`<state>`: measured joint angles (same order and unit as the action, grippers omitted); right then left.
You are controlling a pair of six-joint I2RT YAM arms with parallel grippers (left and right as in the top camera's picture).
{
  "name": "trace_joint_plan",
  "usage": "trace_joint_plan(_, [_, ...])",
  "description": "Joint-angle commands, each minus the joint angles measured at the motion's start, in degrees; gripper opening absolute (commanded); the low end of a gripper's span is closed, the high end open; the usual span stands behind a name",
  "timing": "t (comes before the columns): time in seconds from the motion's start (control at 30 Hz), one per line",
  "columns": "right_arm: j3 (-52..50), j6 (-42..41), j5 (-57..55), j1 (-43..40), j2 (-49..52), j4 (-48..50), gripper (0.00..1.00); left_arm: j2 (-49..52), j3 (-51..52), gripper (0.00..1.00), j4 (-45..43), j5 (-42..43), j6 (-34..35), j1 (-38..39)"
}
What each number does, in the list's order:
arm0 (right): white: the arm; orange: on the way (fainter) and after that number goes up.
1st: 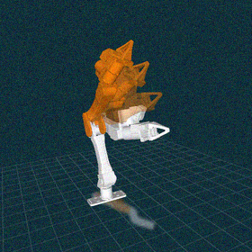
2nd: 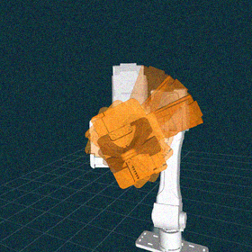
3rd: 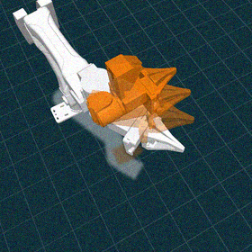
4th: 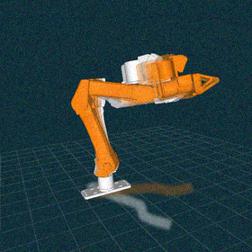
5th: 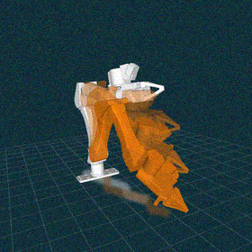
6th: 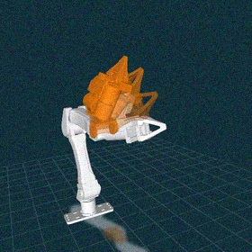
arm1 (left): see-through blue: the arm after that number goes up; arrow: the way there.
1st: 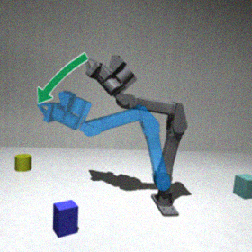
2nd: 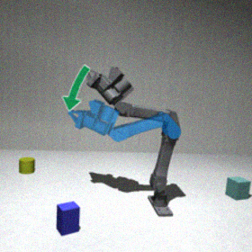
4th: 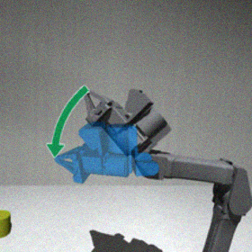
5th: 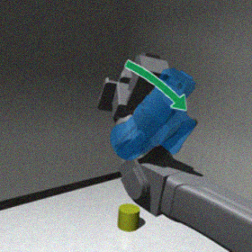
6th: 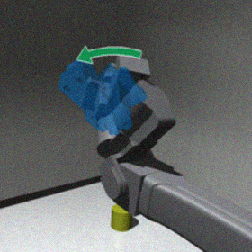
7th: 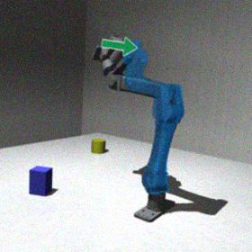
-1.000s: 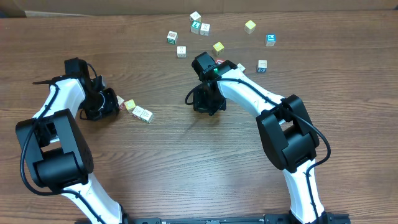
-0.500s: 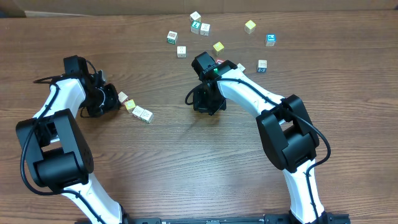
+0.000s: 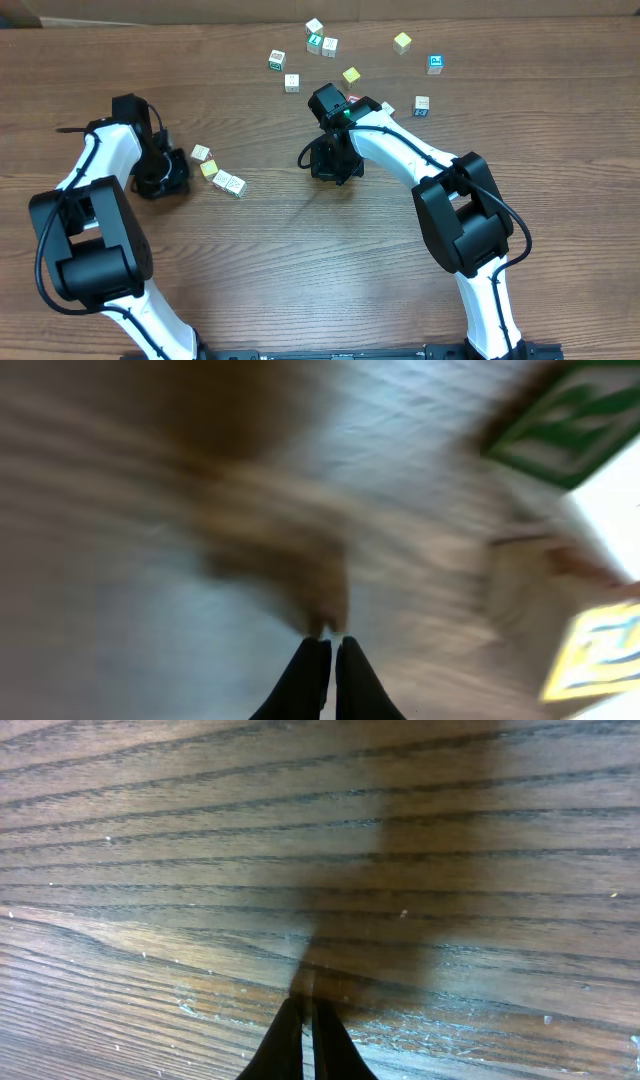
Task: Form a horizontal line
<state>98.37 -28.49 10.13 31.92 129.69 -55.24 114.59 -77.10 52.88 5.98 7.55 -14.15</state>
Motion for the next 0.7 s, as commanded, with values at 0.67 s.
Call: trace_joint_plan(0.67, [-0.42, 0.96, 19.96, 1.86, 2.12, 41.09, 0.04, -18.01, -7.5, 0.04, 5.09, -4.26, 4.0, -3.85])
